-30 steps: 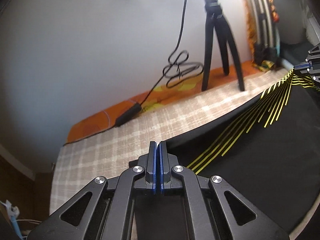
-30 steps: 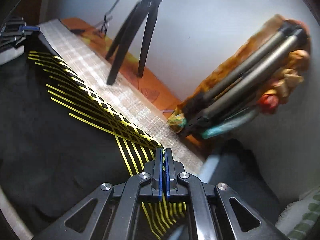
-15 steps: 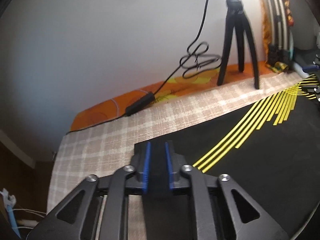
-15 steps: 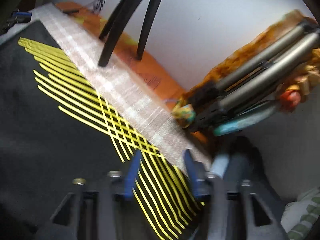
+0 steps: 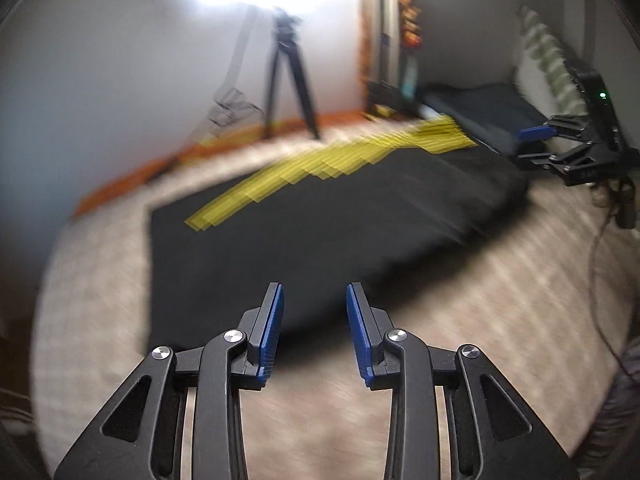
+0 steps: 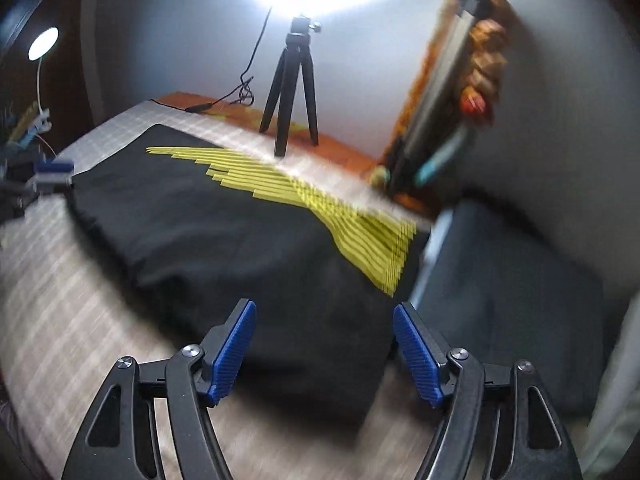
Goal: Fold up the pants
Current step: 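Open both tools and release the folded legs onto the pants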
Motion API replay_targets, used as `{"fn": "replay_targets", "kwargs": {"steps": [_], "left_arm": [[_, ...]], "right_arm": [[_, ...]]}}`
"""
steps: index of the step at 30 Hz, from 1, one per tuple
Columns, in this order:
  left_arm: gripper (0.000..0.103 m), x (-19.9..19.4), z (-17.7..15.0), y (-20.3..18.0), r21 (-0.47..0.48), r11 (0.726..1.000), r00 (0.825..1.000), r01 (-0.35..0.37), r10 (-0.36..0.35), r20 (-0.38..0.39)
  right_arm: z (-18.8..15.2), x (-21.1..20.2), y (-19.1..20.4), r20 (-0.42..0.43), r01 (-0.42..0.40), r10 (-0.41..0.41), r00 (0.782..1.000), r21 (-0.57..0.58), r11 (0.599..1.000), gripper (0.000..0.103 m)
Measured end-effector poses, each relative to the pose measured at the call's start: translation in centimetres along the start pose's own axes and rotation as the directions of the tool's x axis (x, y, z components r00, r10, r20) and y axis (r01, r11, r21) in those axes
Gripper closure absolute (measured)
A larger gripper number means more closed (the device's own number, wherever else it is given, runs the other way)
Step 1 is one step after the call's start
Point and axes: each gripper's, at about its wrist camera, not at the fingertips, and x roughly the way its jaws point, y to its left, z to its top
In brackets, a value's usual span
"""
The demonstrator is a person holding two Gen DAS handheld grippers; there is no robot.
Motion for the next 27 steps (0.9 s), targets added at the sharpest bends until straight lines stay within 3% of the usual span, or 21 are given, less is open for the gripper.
{"fn": "replay_targets", "kwargs": {"steps": [2, 7, 10, 13, 17, 18, 20, 22, 24, 25, 27], "left_arm": [[0.072, 0.9, -1.0, -1.4, -0.025, 0.998, 0.998, 0.056, -0.057, -0.039], [0.072, 3.7, -1.5, -2.6, -0.09, 0.991, 0.991, 0.1, -0.108, -0.084], [0.071, 5.1, -0.8, -2.4, -0.129, 0.989, 0.993, 0.079, -0.089, -0.079], [0.061, 5.5, -0.4, -2.0, -0.177, 0.98, 0.994, 0.086, -0.095, -0.047], [0.06, 6.4, 0.0, -2.1, -0.175, 0.982, 0.996, 0.078, -0.083, -0.024], [0.062, 6.5, 0.1, -2.3, -0.167, 0.983, 0.997, 0.07, -0.074, -0.019], [0.085, 6.7, 0.2, -2.0, -0.176, 0.982, 0.997, 0.068, -0.072, -0.017], [0.095, 6.8, 0.3, -1.6, -0.189, 0.979, 0.996, 0.077, -0.082, -0.018], [0.097, 6.8, 0.3, -1.3, -0.196, 0.976, 0.995, 0.097, -0.102, -0.018], [0.098, 6.7, 0.4, -1.2, -0.197, 0.975, 0.994, 0.102, -0.108, -0.019], [0.098, 6.3, 0.5, -1.1, -0.207, 0.97, 0.991, 0.125, -0.132, -0.017]], "right_arm": [[-1.9, -0.2, -0.7, -0.019, -0.026, 0.027, 0.999, 0.057, 0.998, 0.029], [-4.6, 0.4, -2.7, -0.054, -0.087, 0.097, 0.994, 0.169, 0.982, 0.029], [-4.5, 0.8, -3.6, -0.066, -0.13, 0.146, 0.987, 0.205, 0.97, 0.029], [-4.0, 1.1, -4.3, -0.086, -0.191, 0.217, 0.972, 0.24, 0.952, 0.029], [-3.4, 2.6, -4.1, -0.143, -0.225, 0.262, 0.954, 0.233, 0.946, 0.027], [-3.3, 3.3, -4.1, -0.16, -0.23, 0.271, 0.949, 0.235, 0.945, 0.027], [-3.3, 5.0, -4.1, -0.196, -0.235, 0.287, 0.938, 0.252, 0.939, 0.027], [-3.3, 6.2, -4.1, -0.217, -0.228, 0.288, 0.933, 0.264, 0.937, 0.026], [-2.9, 6.5, -3.9, -0.21, -0.22, 0.276, 0.938, 0.256, 0.941, 0.027], [-2.7, 6.5, -3.8, -0.206, -0.222, 0.276, 0.939, 0.25, 0.943, 0.034], [-2.4, 6.5, -3.7, -0.213, -0.232, 0.289, 0.934, 0.256, 0.939, 0.063]]}}
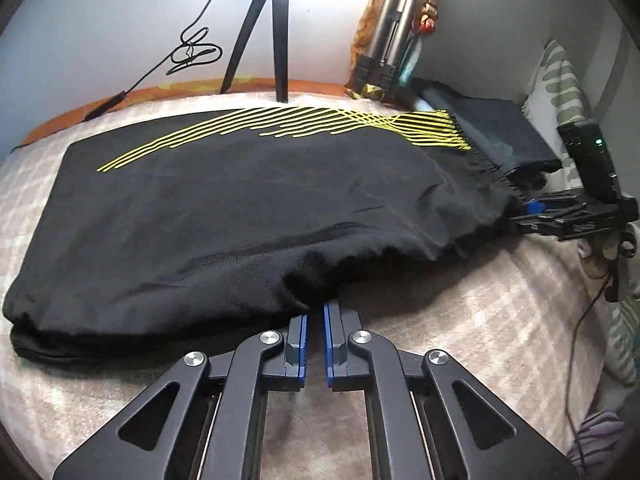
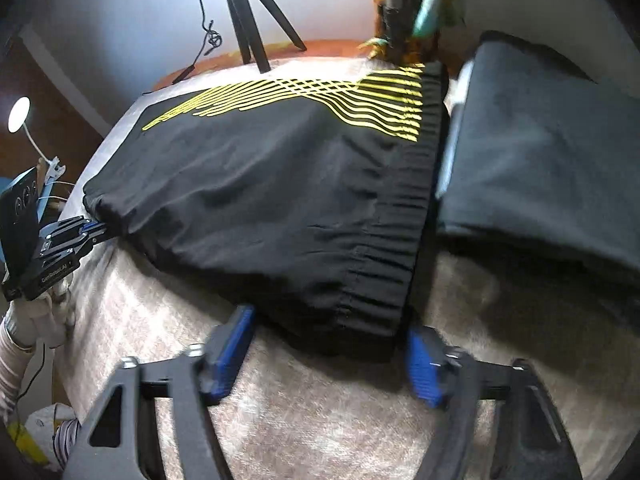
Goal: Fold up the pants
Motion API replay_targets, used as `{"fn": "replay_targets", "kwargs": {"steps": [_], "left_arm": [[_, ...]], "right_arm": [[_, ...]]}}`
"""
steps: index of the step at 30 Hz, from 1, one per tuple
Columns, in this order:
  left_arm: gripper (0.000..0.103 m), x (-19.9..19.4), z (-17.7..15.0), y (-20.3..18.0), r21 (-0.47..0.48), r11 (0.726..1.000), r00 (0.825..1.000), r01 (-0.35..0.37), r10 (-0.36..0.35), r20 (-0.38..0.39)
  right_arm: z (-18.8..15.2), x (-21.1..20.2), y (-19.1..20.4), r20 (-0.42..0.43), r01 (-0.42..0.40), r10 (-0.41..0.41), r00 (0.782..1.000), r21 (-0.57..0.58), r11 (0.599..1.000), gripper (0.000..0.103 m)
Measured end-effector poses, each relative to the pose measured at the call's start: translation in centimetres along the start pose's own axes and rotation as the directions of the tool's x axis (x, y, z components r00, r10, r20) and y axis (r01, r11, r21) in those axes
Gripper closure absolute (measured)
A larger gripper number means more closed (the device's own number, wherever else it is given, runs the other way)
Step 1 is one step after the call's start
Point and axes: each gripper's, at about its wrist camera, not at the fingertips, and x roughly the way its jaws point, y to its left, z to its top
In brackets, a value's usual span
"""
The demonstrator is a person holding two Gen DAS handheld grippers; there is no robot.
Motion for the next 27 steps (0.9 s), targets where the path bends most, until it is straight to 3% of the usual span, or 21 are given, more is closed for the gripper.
{"fn": "replay_targets", "kwargs": {"steps": [2, 4, 6, 8, 9, 11, 13, 15, 17, 22, 27], "left_arm": [[0.099, -0.9, 0.1, 0.0, -0.009, 0.999, 0.999, 0.034, -0.034, -0.004], [0.099, -2.4, 0.3, -0.1, -0.01, 0.997, 0.997, 0.072, -0.072, -0.006], [0.099, -3.9, 0.3, 0.1, -0.006, 0.997, 0.996, 0.083, -0.083, -0.01], [0.099, -4.6, 0.1, 0.3, -0.004, 0.992, 0.99, 0.126, -0.126, -0.058], [0.099, -4.8, -0.2, 0.4, 0.005, 0.991, 0.987, 0.135, -0.134, -0.086], [0.097, -5.1, -1.0, 0.3, 0.044, 0.995, 0.989, 0.092, -0.087, -0.117], [0.096, -5.3, -1.5, 0.2, 0.068, 0.996, 0.991, 0.062, -0.053, -0.126], [0.091, -5.4, -1.6, -0.3, 0.091, 0.995, 0.993, 0.041, -0.031, -0.11], [0.077, -5.3, -1.2, -0.9, 0.104, 0.994, 0.997, 0.023, -0.015, -0.074], [0.077, -3.7, 1.2, -3.2, 0.155, 0.988, 1.0, 0.009, -0.012, 0.017], [0.077, 0.4, 1.5, -4.3, 0.214, 0.977, 0.999, -0.014, 0.025, -0.048]], "right_arm": [[0.3, -0.4, -0.1, -0.013, -0.07, 0.071, 0.997, 0.038, 0.997, 0.075], [0.5, -1.7, -0.3, 0.006, -0.132, 0.132, 0.991, 0.072, 0.989, 0.08], [0.5, -3.4, -0.7, 0.038, -0.183, 0.18, 0.983, 0.096, 0.978, 0.081], [0.5, -4.3, -1.0, 0.048, -0.162, 0.158, 0.986, 0.098, 0.982, 0.08], [0.3, -4.3, -1.2, 0.039, -0.131, 0.128, 0.991, 0.091, 0.987, 0.079], [-0.3, -3.5, -1.3, -0.014, -0.04, 0.041, 0.999, 0.085, 0.996, 0.058], [-0.8, -2.7, -1.5, -0.047, -0.001, 0.005, 0.999, 0.086, 0.996, 0.055], [-1.2, -2.8, -1.8, -0.01, -0.042, 0.043, 0.999, 0.114, 0.993, 0.054], [-1.5, -3.0, -2.1, 0.03, -0.069, 0.065, 0.997, 0.141, 0.988, 0.04], [-1.7, -3.0, -3.3, 0.1, -0.146, 0.124, 0.987, 0.254, 0.956, 0.034], [-2.2, -1.7, -4.6, 0.132, -0.206, 0.166, 0.977, 0.395, 0.895, 0.033]]}}
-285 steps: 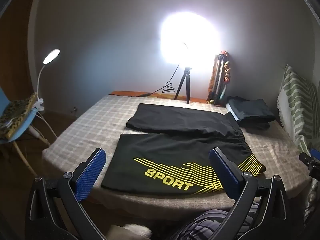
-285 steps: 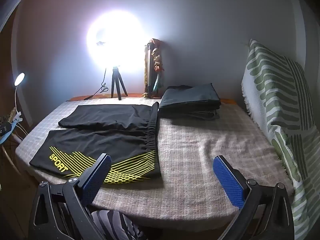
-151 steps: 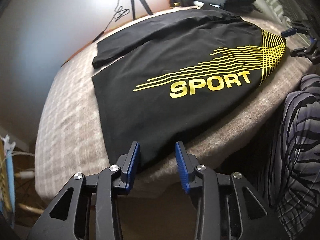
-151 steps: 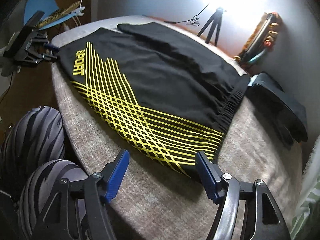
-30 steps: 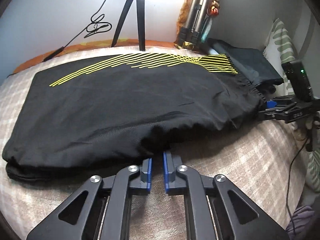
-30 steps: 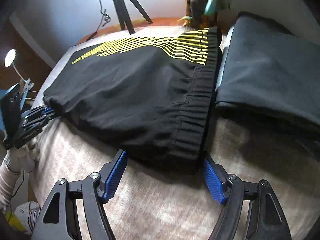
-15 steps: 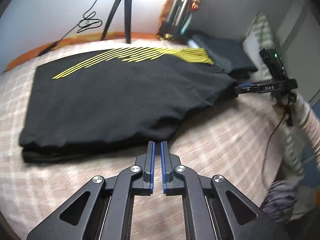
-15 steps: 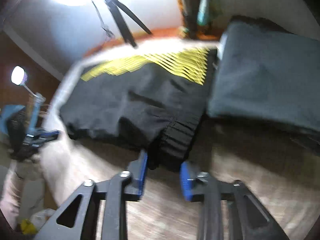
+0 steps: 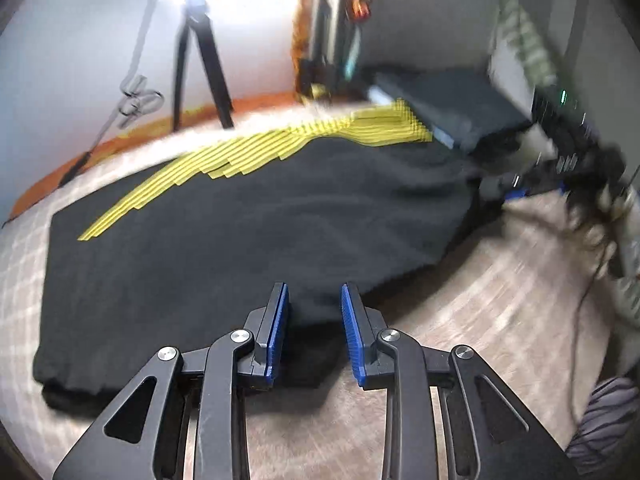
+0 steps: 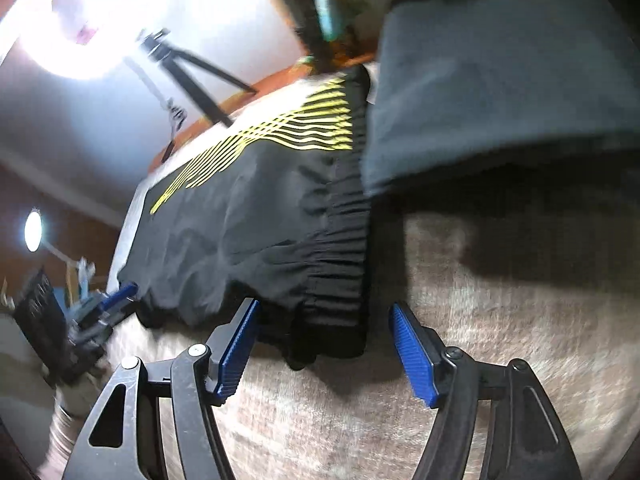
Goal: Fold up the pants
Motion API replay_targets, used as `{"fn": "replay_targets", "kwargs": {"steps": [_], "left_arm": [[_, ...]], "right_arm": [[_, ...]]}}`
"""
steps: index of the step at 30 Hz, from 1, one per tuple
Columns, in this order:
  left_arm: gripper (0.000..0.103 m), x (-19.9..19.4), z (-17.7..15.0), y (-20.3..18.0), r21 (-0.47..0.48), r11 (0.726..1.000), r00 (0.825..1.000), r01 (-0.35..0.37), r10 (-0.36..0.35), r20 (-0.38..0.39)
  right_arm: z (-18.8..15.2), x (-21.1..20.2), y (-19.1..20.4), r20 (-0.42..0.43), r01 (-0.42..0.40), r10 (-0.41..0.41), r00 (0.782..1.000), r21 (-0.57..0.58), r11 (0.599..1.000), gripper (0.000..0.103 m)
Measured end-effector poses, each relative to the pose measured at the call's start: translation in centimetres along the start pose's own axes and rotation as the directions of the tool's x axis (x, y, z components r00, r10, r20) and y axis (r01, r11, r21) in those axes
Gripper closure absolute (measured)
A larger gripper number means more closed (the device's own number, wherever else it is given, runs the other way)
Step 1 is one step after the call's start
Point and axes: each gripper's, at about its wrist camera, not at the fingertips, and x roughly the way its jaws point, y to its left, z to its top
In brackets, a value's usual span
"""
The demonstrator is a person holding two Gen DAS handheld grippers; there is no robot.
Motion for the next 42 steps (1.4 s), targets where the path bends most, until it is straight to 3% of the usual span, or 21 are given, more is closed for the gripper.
{"fn": "replay_targets", "kwargs": {"steps": [2, 5, 9, 11, 13, 15, 16, 17, 20, 25, 31, 34, 37, 40, 42], "left_arm": [[0.078, 1.3, -0.6, 0.0, -0.005, 0.999, 0.998, 0.038, -0.038, -0.045], [0.078, 1.2, -1.2, -0.7, 0.062, 0.998, 0.998, 0.031, -0.028, -0.05], [0.078, 0.9, -1.1, -0.6, 0.069, 0.996, 0.996, 0.056, -0.05, -0.078], [0.078, 0.6, -1.1, -0.6, 0.07, 0.996, 0.995, 0.057, -0.052, -0.081], [0.078, 0.1, -0.9, -0.7, 0.064, 0.996, 0.996, 0.061, -0.057, -0.073], [0.078, -0.8, -0.5, -0.6, 0.051, 0.996, 0.997, 0.069, -0.067, -0.037], [0.078, -1.3, 0.0, -0.6, 0.039, 0.997, 0.998, 0.066, -0.066, -0.015], [0.078, -1.6, 0.5, -0.7, 0.025, 0.998, 0.998, 0.063, -0.064, 0.006], [0.078, -1.2, 2.0, -1.4, 0.019, 0.999, 0.999, 0.04, -0.04, 0.034], [0.077, 1.6, 4.2, -4.9, 0.103, 0.995, 0.999, -0.004, -0.001, 0.047], [0.077, 5.2, 3.5, -7.2, 0.175, 0.985, 0.999, 0.012, -0.006, -0.032], [0.074, 4.6, 3.2, -6.4, 0.154, 0.988, 0.999, 0.022, -0.019, -0.026], [0.071, 2.0, 3.1, -4.5, 0.11, 0.994, 0.999, 0.018, -0.021, 0.03], [0.071, -0.4, 2.3, -2.4, 0.106, 0.989, 0.991, -0.103, 0.094, 0.092], [0.071, -1.2, 1.4, -1.0, 0.077, 0.986, 0.986, -0.146, 0.139, 0.096]], "right_arm": [[-0.2, -0.1, -0.4, 0.019, -0.045, 0.045, 0.999, 0.039, 0.998, 0.032], [-0.7, -0.6, -1.1, 0.028, -0.109, 0.107, 0.994, 0.085, 0.99, 0.03], [-0.8, -0.4, -2.0, 0.05, -0.18, 0.174, 0.983, 0.147, 0.973, 0.023], [-0.7, -0.2, -2.6, 0.069, -0.232, 0.223, 0.972, 0.196, 0.953, 0.017], [-0.7, 0.3, -2.9, 0.08, -0.29, 0.279, 0.957, 0.232, 0.928, 0.017], [-0.6, 0.5, -2.8, 0.089, -0.276, 0.262, 0.961, 0.23, 0.933, 0.021], [-0.6, 0.6, -2.4, 0.088, -0.249, 0.236, 0.968, 0.212, 0.945, 0.03], [-0.5, 0.9, -2.0, 0.07, -0.227, 0.218, 0.974, 0.198, 0.953, 0.048], [-0.4, 1.6, -1.1, 0.056, -0.182, 0.175, 0.983, 0.186, 0.965, 0.067], [-0.3, 0.2, 0.6, 0.087, -0.088, 0.079, 0.993, 0.105, 0.991, 0.073], [-0.3, 0.7, 1.3, 0.067, -0.019, 0.015, 0.998, 0.063, 0.998, 0.073], [-0.5, 0.8, 1.2, 0.075, -0.024, 0.019, 0.997, 0.067, 0.997, 0.073], [-0.5, 0.4, 1.7, 0.092, -0.022, 0.015, 0.996, 0.067, 0.998, 0.073], [-0.1, -0.5, 2.6, 0.118, -0.015, 0.008, 0.993, 0.056, 0.998, 0.073], [0.1, -1.1, 3.5, 0.135, -0.002, -0.003, 0.991, 0.031, 1.0, 0.073]]}}
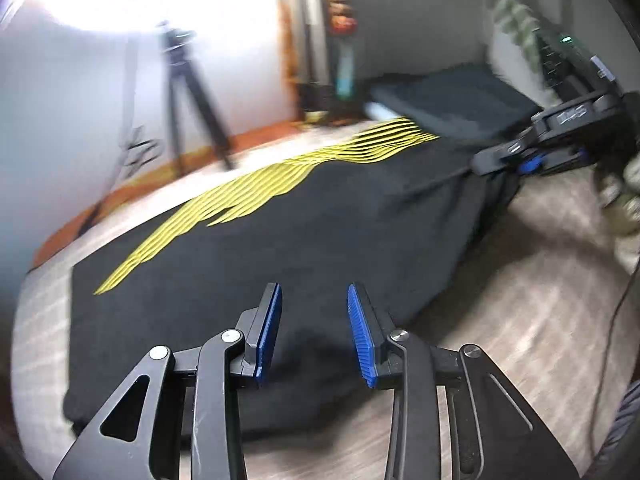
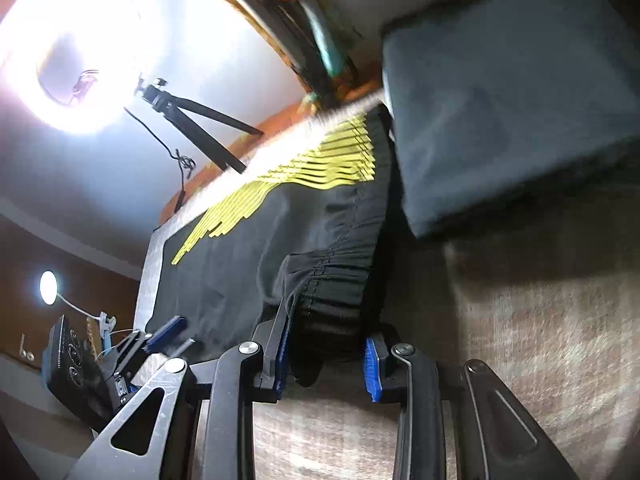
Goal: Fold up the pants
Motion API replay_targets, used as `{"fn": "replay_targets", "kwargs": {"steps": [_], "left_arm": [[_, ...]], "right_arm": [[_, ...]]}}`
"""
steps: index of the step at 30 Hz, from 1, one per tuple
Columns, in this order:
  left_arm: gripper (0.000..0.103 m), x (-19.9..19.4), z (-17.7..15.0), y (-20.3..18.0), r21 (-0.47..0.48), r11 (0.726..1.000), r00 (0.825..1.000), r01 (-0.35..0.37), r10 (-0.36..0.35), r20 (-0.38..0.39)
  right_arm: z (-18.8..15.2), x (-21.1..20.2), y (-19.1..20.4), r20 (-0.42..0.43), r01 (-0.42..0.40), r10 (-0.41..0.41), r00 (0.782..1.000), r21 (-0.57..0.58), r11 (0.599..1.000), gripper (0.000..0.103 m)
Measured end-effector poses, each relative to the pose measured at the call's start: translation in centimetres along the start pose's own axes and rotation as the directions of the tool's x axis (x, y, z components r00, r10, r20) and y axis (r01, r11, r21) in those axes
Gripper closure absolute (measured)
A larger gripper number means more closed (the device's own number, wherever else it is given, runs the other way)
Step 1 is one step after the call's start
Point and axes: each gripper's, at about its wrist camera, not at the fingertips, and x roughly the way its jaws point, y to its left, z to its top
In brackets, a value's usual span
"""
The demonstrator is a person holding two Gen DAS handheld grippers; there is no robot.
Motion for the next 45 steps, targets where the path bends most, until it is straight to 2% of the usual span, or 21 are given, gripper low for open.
{"fn": "replay_targets", "kwargs": {"steps": [4, 6, 10, 13, 16, 20, 23, 27, 33, 36, 38, 40, 41, 43, 45], "left_arm": [[0.07, 1.0, -2.3, 2.2, -0.058, 0.998, 0.998, 0.005, -0.009, -0.067], [0.07, 1.8, -3.0, 2.6, -0.091, 0.994, 0.993, 0.057, -0.066, -0.094], [0.07, 0.8, -3.1, 3.7, -0.158, 0.98, 0.99, 0.118, -0.128, -0.053], [0.07, -1.9, -3.2, 5.5, -0.193, 0.974, 0.993, 0.115, -0.115, 0.015], [0.069, -4.4, -3.8, 8.7, -0.246, 0.965, 0.995, 0.087, -0.072, 0.07], [0.069, -7.3, -5.9, 13.9, -0.355, 0.934, 0.993, 0.046, -0.005, 0.116], [0.069, -8.8, -8.0, 17.4, -0.425, 0.905, 0.992, 0.007, 0.049, 0.119], [0.069, -9.7, -10.9, 20.7, -0.501, 0.865, 0.99, -0.02, 0.087, 0.111], [0.069, -10.0, -13.8, 23.5, -0.578, 0.815, 0.989, -0.029, 0.106, 0.099], [0.069, -10.4, -14.2, 24.0, -0.586, 0.81, 0.989, -0.025, 0.106, 0.105], [0.069, -10.5, -14.1, 24.1, -0.582, 0.813, 0.988, -0.006, 0.093, 0.12], [0.068, -10.5, -13.6, 23.8, -0.57, 0.821, 0.987, 0.005, 0.086, 0.133], [0.062, -10.5, -13.4, 23.6, -0.565, 0.825, 0.987, 0.021, 0.073, 0.144], [0.055, -10.3, -12.8, 23.2, -0.554, 0.83, 0.985, 0.062, 0.038, 0.167], [0.05, -10.1, -11.9, 22.4, -0.525, 0.845, 0.982, 0.099, 0.001, 0.187]], "right_arm": [[0.8, -0.5, 2.5, 0.026, 0.023, -0.022, 0.999, -0.044, 0.999, 0.074], [1.1, -0.4, 3.8, 0.037, 0.044, -0.041, 0.998, -0.067, 0.997, 0.074], [1.6, 0.1, 6.9, 0.051, 0.07, -0.065, 0.997, -0.11, 0.991, 0.075], [2.0, 0.7, 9.6, 0.057, 0.083, -0.075, 0.996, -0.154, 0.985, 0.077], [2.2, 1.9, 12.6, 0.053, 0.093, -0.083, 0.995, -0.204, 0.975, 0.079], [1.8, 4.9, 17.5, 0.032, 0.099, -0.094, 0.995, -0.292, 0.951, 0.084], [0.8, 8.2, 21.8, -0.003, 0.088, -0.096, 0.995, -0.374, 0.923, 0.087], [-1.6, 13.6, 27.4, -0.077, 0.052, -0.102, 0.992, -0.482, 0.875, 0.089], [-7.0, 21.1, 33.8, -0.182, 0.0, -0.153, 0.971, -0.642, 0.767, 0.091], [-8.0, 22.4, 34.7, -0.242, -0.066, -0.12, 0.963, -0.642, 0.764, 0.082], [-8.4, 21.7, 35.1, -0.275, -0.141, -0.055, 0.96, -0.644, 0.752, 0.063], [-8.1, 20.2, 34.9, -0.273, -0.167, -0.02, 0.962, -0.644, 0.747, 0.057], [-7.7, 19.1, 34.4, -0.275, -0.189, 0.011, 0.962, -0.633, 0.751, 0.055], [-6.6, 16.6, 33.3, -0.264, -0.228, 0.079, 0.961, -0.6, 0.767, 0.052], [-5.4, 14.4, 31.9, -0.23, -0.227, 0.112, 0.967, -0.57, 0.79, 0.046]]}}
